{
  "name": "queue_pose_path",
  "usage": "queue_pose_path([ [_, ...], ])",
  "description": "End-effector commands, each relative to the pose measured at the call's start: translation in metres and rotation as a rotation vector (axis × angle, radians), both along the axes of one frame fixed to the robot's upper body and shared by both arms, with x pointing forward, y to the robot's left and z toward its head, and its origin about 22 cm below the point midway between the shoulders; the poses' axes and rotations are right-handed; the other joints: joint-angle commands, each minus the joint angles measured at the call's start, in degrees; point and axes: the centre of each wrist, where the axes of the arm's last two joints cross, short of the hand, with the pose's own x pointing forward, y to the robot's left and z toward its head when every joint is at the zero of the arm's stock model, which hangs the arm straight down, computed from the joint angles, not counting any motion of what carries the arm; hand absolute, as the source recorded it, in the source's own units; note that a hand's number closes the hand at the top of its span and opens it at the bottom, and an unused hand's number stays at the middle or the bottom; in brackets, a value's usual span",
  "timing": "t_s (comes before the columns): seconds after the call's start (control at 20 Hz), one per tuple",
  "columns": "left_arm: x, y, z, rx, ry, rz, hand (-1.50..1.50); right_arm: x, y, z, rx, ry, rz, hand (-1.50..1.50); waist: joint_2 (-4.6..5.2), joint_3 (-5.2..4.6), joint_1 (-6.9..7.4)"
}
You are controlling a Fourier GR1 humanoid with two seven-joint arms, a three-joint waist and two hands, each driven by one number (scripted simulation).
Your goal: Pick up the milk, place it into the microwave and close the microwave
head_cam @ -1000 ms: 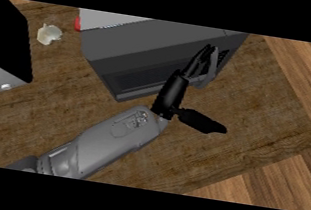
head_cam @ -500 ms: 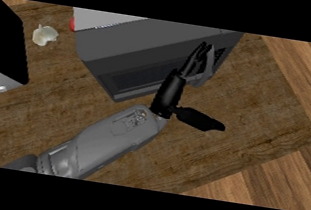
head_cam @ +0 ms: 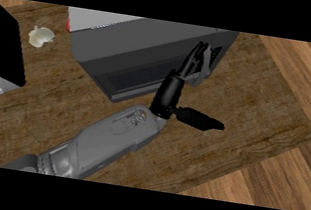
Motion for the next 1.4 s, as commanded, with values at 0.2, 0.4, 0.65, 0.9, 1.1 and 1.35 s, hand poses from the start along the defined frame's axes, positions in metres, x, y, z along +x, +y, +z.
queue_pose_path([
  [0.2,0.011,-0.004,0.009,-0.005,0.003,0.02,-1.5,0.003,-0.003,0.005,-0.001,0.007,0.017,-1.5,0.5,0.11,-0.63],
  [0.4,0.011,-0.005,0.01,-0.011,0.007,0.026,-1.5,0.005,-0.004,0.007,0.008,0.008,0.024,-1.5,0.38,0.13,-0.87],
  [0.65,0.013,-0.006,0.012,-0.014,-0.007,0.017,-1.5,0.007,-0.001,0.009,-0.001,0.012,0.06,-1.5,0.38,0.13,-0.77],
  [0.9,0.012,-0.004,0.006,-0.016,0.002,0.03,-1.5,0.009,-0.001,0.016,0.017,-0.014,0.076,-1.5,0.3,0.08,-1.07],
  [1.1,0.013,0.0,0.0,-0.012,0.1,0.007,1.5,0.011,-0.002,0.021,0.01,-0.011,0.068,-1.5,0.85,0.2,-0.85],
  [1.35,0.038,0.037,-0.009,0.223,-0.016,0.169,-1.5,0.009,-0.007,0.024,-0.017,0.009,0.06,-1.5,-0.34,0.86,1.1],
])
